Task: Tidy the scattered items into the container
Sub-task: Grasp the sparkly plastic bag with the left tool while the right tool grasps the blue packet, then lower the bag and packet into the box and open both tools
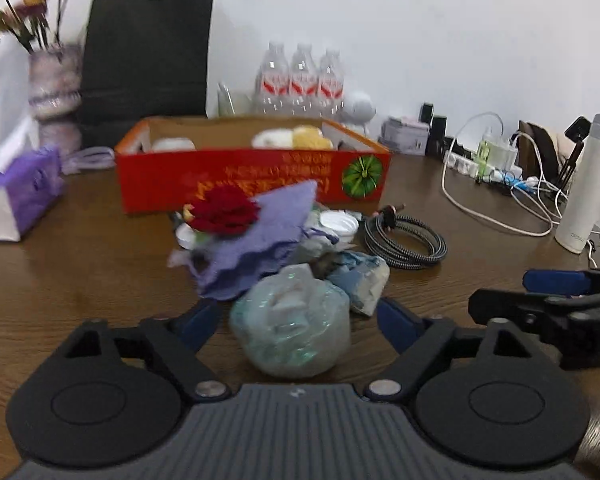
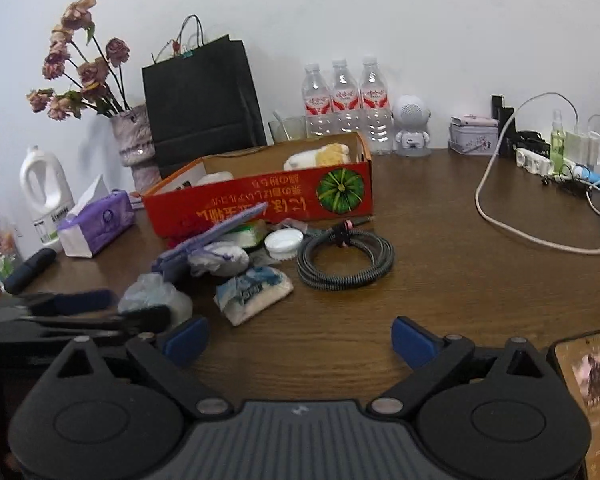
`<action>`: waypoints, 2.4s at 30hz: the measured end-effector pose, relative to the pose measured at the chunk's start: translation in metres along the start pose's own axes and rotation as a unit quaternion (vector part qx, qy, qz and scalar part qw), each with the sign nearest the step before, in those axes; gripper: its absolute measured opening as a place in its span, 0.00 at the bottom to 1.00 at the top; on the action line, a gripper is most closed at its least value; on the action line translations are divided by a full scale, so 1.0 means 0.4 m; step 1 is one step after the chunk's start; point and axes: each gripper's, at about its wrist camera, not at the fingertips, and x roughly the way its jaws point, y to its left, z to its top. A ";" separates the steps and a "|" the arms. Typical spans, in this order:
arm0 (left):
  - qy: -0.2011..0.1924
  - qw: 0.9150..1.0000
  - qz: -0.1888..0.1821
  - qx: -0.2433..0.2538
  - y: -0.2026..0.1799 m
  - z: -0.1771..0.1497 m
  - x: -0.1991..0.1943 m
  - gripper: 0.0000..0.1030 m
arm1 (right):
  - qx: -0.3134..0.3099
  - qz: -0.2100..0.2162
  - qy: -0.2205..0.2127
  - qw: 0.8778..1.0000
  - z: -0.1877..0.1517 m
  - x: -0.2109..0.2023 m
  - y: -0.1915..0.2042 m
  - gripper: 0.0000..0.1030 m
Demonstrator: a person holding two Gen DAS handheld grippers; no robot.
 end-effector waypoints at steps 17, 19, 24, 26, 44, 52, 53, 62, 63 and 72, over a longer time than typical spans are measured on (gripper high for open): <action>0.002 0.995 0.068 -0.069 0.126 -0.032 -0.098 0.46 | -0.051 -0.003 0.081 0.995 0.094 0.265 0.117 0.51; 0.001 0.994 0.078 -0.077 0.133 -0.035 -0.107 0.46 | -0.065 -0.006 0.080 0.995 0.087 0.272 0.124 0.45; -0.003 0.995 0.067 -0.073 0.110 -0.038 -0.126 0.45 | -0.100 0.017 0.080 0.992 0.039 0.198 0.130 0.24; -0.005 0.996 0.059 -0.066 0.090 -0.041 -0.136 0.45 | -0.110 0.030 0.084 0.990 0.011 0.148 0.123 0.24; -0.069 0.994 0.066 -0.045 0.006 -0.063 -0.310 0.45 | -0.105 0.035 0.029 0.993 -0.068 -0.132 0.105 0.08; -0.107 0.993 0.045 -0.035 0.026 0.078 -0.262 0.45 | -0.099 0.041 -0.028 0.994 0.053 -0.157 0.094 0.08; -0.112 0.992 0.044 -0.028 0.033 0.116 -0.238 0.45 | -0.106 0.043 -0.033 0.993 0.085 -0.144 0.093 0.08; -0.037 0.997 0.020 -0.057 0.190 0.481 0.158 0.45 | -0.156 0.055 -0.023 0.986 0.508 0.140 0.025 0.08; -0.021 0.998 0.028 -0.052 0.201 0.507 0.215 0.45 | -0.156 0.055 -0.011 0.986 0.543 0.195 0.021 0.08; 0.134 0.988 0.076 0.003 0.246 0.611 0.641 0.45 | -0.167 0.047 0.184 0.968 0.626 0.733 0.065 0.08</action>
